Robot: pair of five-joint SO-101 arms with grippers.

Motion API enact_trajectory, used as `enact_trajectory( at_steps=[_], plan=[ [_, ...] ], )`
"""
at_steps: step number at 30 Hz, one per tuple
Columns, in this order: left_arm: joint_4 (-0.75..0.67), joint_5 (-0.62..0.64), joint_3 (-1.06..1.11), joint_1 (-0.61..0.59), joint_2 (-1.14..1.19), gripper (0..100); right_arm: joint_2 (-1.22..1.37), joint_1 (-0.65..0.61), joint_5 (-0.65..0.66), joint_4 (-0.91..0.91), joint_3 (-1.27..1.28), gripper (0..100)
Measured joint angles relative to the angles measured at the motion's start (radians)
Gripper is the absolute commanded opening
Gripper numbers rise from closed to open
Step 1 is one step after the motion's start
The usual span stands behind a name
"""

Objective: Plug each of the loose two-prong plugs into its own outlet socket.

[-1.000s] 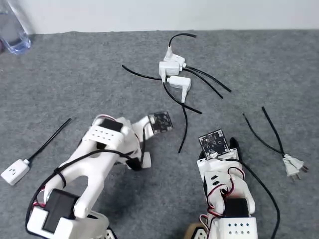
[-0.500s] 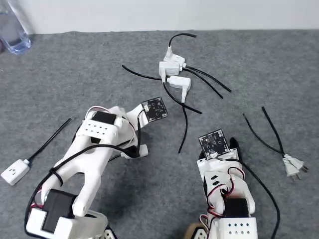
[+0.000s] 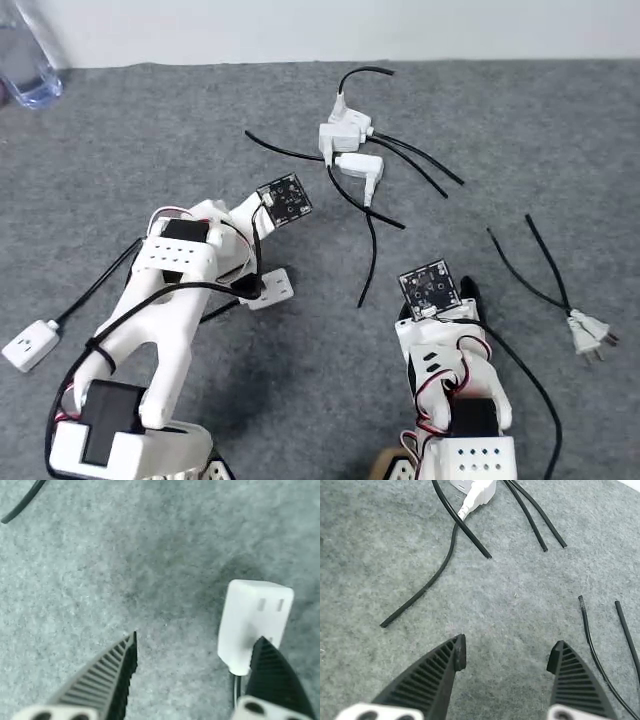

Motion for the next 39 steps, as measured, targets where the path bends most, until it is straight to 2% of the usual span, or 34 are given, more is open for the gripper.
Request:
enact_trajectory(
  at_steps=[5,12,14,18,21,29,33,36,39],
  plan=[
    [0.015,0.020,-0.008,-0.002,0.002,34,0.000,-0.003,0.000,0.000,0.000,26.3],
    [0.170,0.084,-0.078,0.072,0.002,34,0.000,-0.003,0.000,0.000,0.000,26.3],
    [0.144,0.084,-0.032,0.097,0.002,34,0.000,-0.003,0.000,0.000,0.000,26.3],
    [-0.032,0.084,0.074,0.107,0.002,34,0.000,-0.003,0.000,0.000,0.000,26.3],
    [-0.103,0.084,0.114,0.107,0.002,34,0.000,-0.003,0.000,0.000,0.000,26.3],
    [-0.117,0.060,0.061,0.074,0.157,34,0.000,-0.005,0.000,0.000,0.000,26.3],
    [0.028,0.043,-0.066,0.068,0.236,34,0.000,-0.005,0.000,0.000,0.000,26.3],
    [0.077,0.017,-0.097,0.068,0.259,27,0.000,-0.005,0.000,0.000,0.000,26.3],
    [0.092,-0.005,-0.106,0.075,0.262,14,0.000,-0.005,0.000,0.000,0.000,26.3]
  ],
)
